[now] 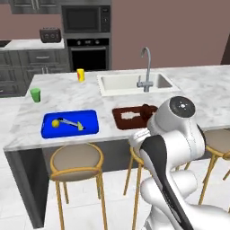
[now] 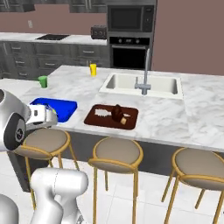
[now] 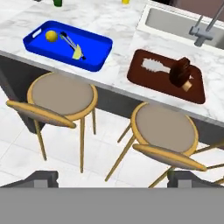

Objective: Gather the lemon wedge and lemon from the fridge and place them on a tray on the dining counter. Then gather the steaks from the fridge and place them on the other tray.

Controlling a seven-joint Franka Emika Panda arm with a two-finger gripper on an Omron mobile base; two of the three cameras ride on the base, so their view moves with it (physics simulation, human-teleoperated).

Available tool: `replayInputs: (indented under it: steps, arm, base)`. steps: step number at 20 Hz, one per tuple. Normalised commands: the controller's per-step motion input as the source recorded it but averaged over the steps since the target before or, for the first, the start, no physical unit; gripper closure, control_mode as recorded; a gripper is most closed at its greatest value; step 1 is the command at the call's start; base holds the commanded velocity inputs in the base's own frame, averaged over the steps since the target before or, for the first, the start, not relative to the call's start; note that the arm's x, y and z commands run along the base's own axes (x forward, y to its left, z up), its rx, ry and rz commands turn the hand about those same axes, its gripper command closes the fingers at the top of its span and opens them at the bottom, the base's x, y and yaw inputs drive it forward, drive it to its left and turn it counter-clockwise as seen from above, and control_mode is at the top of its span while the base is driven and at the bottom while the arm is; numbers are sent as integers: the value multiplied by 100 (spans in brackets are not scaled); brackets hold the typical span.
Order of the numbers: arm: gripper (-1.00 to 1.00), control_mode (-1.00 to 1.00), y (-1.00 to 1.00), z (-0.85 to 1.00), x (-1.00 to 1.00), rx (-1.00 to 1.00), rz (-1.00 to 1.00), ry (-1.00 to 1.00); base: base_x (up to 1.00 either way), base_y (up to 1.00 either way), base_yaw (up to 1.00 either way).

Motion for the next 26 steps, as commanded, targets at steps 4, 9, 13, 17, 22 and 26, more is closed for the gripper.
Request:
replayInputs:
  steps: [4, 9, 13, 17, 22, 26]
  arm:
    - [-100, 100, 0, 0, 0, 0, 0, 0]
    - [-100, 100, 0, 0, 0, 0, 0, 0]
    - [-100, 100, 0, 0, 0, 0, 0, 0]
    - [-100, 100, 0, 0, 0, 0, 0, 0]
    - [-100, 100, 0, 0, 0, 0, 0, 0]
    - [-100, 100, 0, 0, 0, 0, 0, 0]
  base:
    - [-14, 100, 0]
    - [0, 100, 0]
    - [0, 100, 0]
    - [0, 100, 0]
    - [0, 100, 0]
    - [3, 100, 0]
